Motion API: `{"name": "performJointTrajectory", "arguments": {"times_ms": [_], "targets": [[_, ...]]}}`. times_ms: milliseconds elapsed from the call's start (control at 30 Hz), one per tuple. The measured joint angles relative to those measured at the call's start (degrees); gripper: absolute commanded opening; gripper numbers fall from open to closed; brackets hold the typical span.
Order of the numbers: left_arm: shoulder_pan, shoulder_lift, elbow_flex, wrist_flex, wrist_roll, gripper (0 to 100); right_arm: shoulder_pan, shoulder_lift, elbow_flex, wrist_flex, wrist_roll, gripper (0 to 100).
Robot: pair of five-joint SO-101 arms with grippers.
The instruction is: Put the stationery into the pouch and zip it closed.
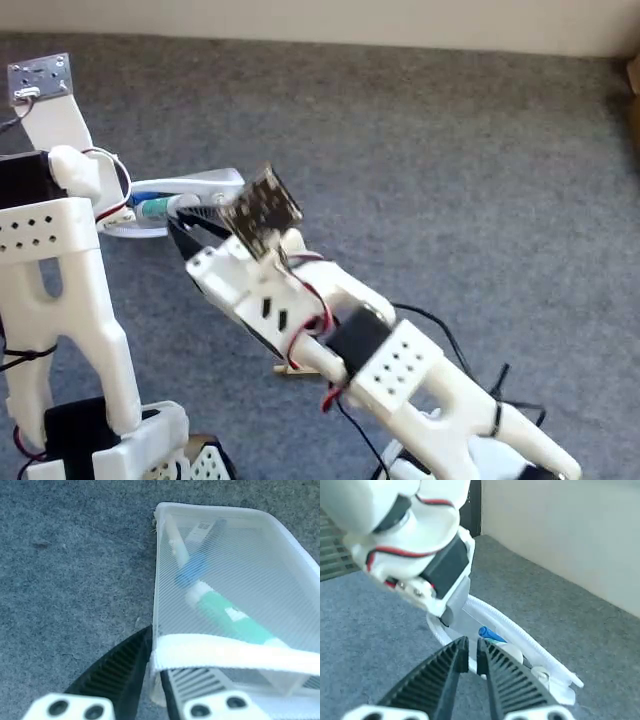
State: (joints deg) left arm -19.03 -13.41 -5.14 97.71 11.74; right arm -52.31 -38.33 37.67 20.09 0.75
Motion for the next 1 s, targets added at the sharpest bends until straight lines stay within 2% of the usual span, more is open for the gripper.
{"name": "performJointTrajectory", "arguments": {"times_ms": [233, 333, 467, 600, 1000], "targets": [[0.18, 0.0, 0.0, 0.0, 0.0, 0, 4.22, 19.6, -11.16, 2.11, -0.79, 2.6], [0.44, 0.0, 0.0, -0.09, 0.09, 0, 6.86, 25.32, -17.67, 9.05, -0.79, 2.6], [0.53, 0.09, 0.09, -0.09, 0.18, 0, 8.44, 28.92, -27.52, 24.18, -0.88, 2.6], [0.44, 0.09, 0.09, -0.09, 0.18, 0, 9.49, 28.92, -35.25, 36.48, -0.97, 2.6], [0.09, 0.18, 0.09, -0.18, 1.67, 0, 12.31, 12.75, -39.47, 56.79, -0.97, 3.1]]}}
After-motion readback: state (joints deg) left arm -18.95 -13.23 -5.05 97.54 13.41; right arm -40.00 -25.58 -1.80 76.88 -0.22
